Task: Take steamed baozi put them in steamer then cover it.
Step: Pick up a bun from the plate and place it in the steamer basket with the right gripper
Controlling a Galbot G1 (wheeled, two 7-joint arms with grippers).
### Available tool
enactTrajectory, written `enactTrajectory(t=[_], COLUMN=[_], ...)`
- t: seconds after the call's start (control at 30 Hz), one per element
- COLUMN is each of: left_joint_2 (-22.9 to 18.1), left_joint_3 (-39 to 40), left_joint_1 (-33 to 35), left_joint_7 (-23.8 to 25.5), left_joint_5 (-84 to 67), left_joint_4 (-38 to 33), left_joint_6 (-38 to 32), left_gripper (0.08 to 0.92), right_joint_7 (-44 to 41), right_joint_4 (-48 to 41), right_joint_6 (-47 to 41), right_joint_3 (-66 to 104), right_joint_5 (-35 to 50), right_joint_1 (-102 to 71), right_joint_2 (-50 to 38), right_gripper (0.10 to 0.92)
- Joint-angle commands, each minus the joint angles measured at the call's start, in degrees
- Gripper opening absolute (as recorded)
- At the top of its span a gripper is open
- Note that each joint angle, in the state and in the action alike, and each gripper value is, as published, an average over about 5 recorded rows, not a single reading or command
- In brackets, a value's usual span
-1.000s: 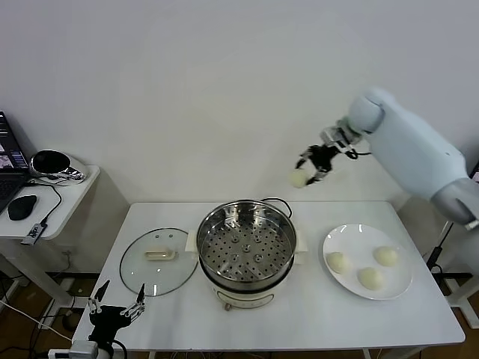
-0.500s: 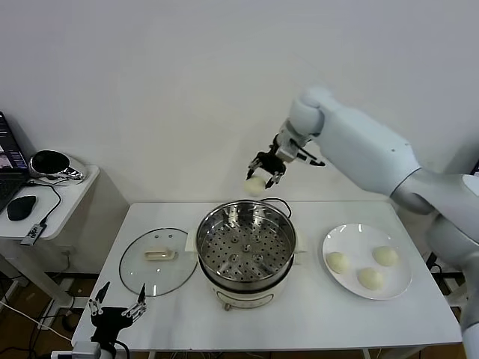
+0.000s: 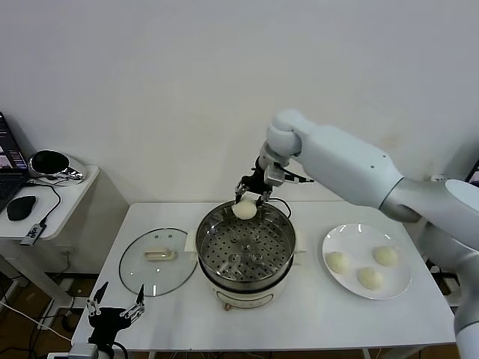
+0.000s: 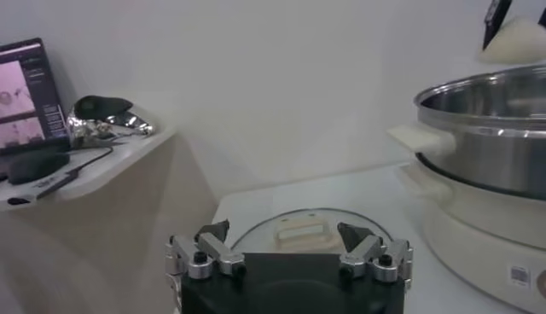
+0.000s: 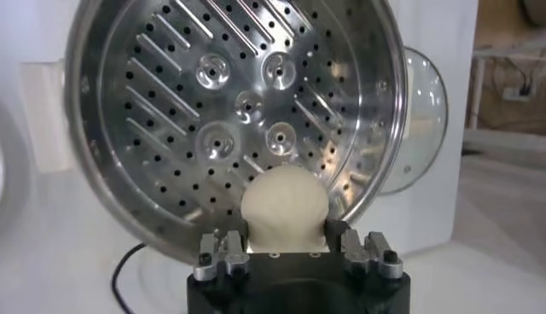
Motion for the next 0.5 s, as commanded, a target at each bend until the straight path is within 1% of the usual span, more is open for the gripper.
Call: enactTrajectory(t=[0.03,0.17,0.5], left_joint_2=[0.1,0.1,0.1], left_joint_3=[-0.3,-0.3,0.0], left_joint_1=[0.0,-0.4,-1.0], left_joint_7=[-0.1,-0.1,-0.1], left_joint_5=[-0.2,-0.2,-0.5], left_joint_4=[0.5,1.2,2.7], left_joint_6=[0.0,-0.1,-0.1], left_gripper=[0.823,0.823,0.823], right_joint_7=[2.6,3.0,4.5], right_joint_4=[-2.6,-5.1,-8.0], right_joint_6=[1.2,1.2,1.2], right_joint_3=[0.7,0.9,1.0], right_joint_5=[-8.9,-10.8,-11.5], right_joint_1=[-2.6,-3.4,-5.5], right_joint_2=[2.8,4.0,5.1], right_gripper=[0.557,0.560,0.560])
